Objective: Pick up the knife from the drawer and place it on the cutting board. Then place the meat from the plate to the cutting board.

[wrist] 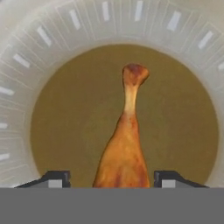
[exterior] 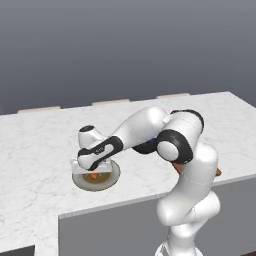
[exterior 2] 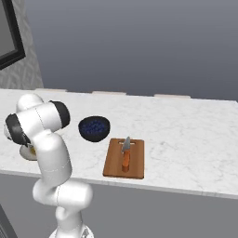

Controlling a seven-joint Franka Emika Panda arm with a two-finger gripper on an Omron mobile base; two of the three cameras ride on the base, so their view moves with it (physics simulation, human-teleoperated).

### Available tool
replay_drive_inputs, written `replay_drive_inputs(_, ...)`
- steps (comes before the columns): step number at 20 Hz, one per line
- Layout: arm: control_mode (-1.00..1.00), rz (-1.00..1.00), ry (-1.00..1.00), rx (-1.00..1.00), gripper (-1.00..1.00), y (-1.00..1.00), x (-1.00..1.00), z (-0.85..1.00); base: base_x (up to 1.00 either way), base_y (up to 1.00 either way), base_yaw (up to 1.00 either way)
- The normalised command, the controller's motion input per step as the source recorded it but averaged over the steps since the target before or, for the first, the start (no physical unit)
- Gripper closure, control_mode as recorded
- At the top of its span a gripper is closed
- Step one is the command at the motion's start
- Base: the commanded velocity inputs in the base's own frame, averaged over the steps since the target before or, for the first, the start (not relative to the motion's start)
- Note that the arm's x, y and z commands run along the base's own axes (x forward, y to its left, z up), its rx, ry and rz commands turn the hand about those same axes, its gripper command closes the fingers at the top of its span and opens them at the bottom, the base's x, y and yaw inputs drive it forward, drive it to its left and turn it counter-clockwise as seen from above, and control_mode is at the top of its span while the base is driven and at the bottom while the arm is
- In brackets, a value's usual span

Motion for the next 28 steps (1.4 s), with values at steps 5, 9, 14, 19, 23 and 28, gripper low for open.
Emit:
replay_drive_inputs(5,-1.0,0.0,0.0,0.0,1.0,0.0,0.0,0.0,0.0,0.0,0.0)
replay_drive_inputs(9,-1.0,-0.01,0.0,0.0,1.0,-0.18,-0.08,0.06,0.0,0.0,0.0)
replay_drive_inputs(14,-1.0,-0.01,-0.21,0.0,1.0,-0.89,-0.69,0.78,0.0,0.0,0.0)
replay_drive_inputs(19,-1.0,0.0,-0.11,0.0,1.0,-1.0,-0.75,0.89,0.0,0.0,0.0)
replay_drive_inputs(23,-1.0,-0.01,0.01,0.0,1.0,-1.0,-0.53,0.7,0.0,0.0,0.0)
replay_drive_inputs(28,-1.0,-0.01,0.09,0.0,1.0,-1.0,-0.2,0.48,0.0,0.0,0.0)
